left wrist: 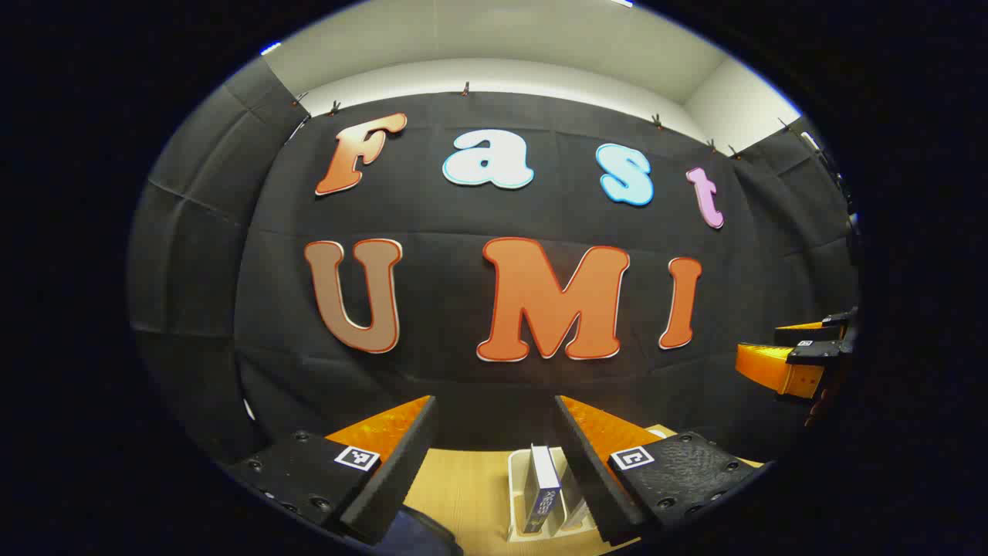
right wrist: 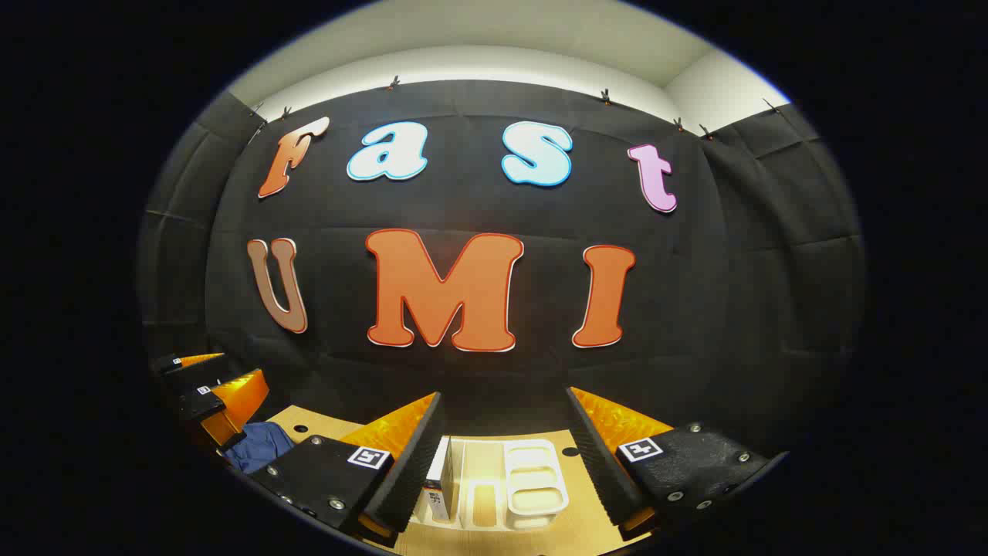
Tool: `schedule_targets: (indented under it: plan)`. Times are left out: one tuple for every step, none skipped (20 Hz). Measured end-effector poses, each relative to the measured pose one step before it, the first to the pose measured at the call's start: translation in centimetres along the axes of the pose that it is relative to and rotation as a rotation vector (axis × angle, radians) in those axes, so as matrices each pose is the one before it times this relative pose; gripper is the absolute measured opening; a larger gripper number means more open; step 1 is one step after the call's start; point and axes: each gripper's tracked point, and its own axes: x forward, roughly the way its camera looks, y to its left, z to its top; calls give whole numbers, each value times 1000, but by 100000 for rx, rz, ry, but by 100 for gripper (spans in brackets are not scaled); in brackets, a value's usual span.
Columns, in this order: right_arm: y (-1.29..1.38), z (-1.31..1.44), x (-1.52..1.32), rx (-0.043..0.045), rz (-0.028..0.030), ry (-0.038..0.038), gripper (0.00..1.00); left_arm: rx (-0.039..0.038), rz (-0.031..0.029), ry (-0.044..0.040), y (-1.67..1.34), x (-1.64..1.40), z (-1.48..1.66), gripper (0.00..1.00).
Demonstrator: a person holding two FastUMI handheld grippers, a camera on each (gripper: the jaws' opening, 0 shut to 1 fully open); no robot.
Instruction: Open the schoolbag, grab two books from the bookshelf and put them into the schoolbag.
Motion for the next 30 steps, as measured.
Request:
schedule_targets:
  plan:
    - [-1, -66, 306, 608, 136, 17, 92, 1118, -258, -764, -81, -343, 352, 93]
    - [302, -773, 242, 1361, 1017, 2770, 92, 409, 1414, -804, 511, -260, 175, 94]
    - [628, -686, -219, 1702, 2634, 2201, 92, -1076, 1428, 72, 296, -85, -38, 93]
    - [291, -132, 42, 411, 1630, 248, 92, -1570, 820, 952, -179, 78, -419, 93]
    - [-529, 99, -65, -762, -382, -89, 92, -700, 687, 1721, -66, -71, -367, 93]
    - [-284, 21, 67, -345, -230, 103, 92, -273, 507, 860, -56, 6, -414, 94]
    - [-5, -138, 238, 453, 342, 119, 92, -311, -29, -199, -181, -77, 144, 95]
    - [-80, -24, 66, 975, 208, 233, 92, 403, 540, -151, 37, 60, 130, 94]
    - [-140, -72, 19, 792, -44, 29, 92, 821, 460, -20, 92, 85, 11, 94]
    - [-79, -113, 184, 384, -213, 262, 92, 529, 307, -100, 55, -8, -4, 94]
    - [82, -187, 160, -129, 342, 433, 92, -178, -174, 371, -248, 89, -152, 94]
    - [119, -285, 225, -614, 320, 815, 92, -239, -164, 897, -150, 71, -379, 94]
    - [13, -273, 76, -621, 332, 529, 92, -194, -217, 1057, -136, 236, -263, 94]
    - [57, -157, 134, -631, 129, 384, 92, -187, -101, 850, -78, 280, -469, 94]
    - [174, -153, 154, -73, 612, 261, 92, -322, -161, 776, -154, 328, -272, 94]
    - [271, -159, 278, 87, 703, 766, 92, -431, -450, 434, -84, 175, -248, 95]
    - [314, -89, 255, 502, 704, 834, 92, 38, -516, 60, -106, 225, -49, 94]
    - [431, -169, 512, 567, 842, 709, 92, 1247, -232, -83, 7, 341, -40, 94]
    - [510, -203, 363, 45, 873, 1825, 92, 1823, 1084, 442, 315, 446, 292, 94]
    - [577, -503, 258, -230, 1575, 2300, 92, 377, -573, -180, -112, 495, 344, 94]
    - [542, -76, 119, -919, 1323, 872, 92, -182, -565, -823, -352, 346, 428, 94]
    - [365, 511, 100, -824, 884, -1132, 92, -557, -512, -815, -224, 449, 272, 93]
    - [120, 397, 78, -962, 102, -605, 92, -784, -1085, 58, -553, 379, 78, 93]
    - [309, -153, 279, -1030, 621, 1138, 92, -1186, -879, -537, -269, 0, 48, 93]
    - [612, -9, 285, -1429, 1289, 1025, 92, -1585, -695, -1236, -214, -29, 141, 93]
    - [282, 50, 247, -1426, 716, 564, 92, -2262, 152, -1692, 97, -74, 309, 93]
    - [178, 140, 204, -598, 546, 440, 92, -1619, 641, -173, 177, 113, 11, 93]
    - [29, 236, 230, -189, 458, 72, 92, -372, 1633, -133, 537, 108, -316, 92]
    - [-245, 119, 265, 259, -1009, 114, 92, -283, 467, 1028, 188, 358, -239, 92]
    - [-15, -203, 124, 1034, 15, 1897, 92, -1398, -38, 8, -209, 483, -191, 92]
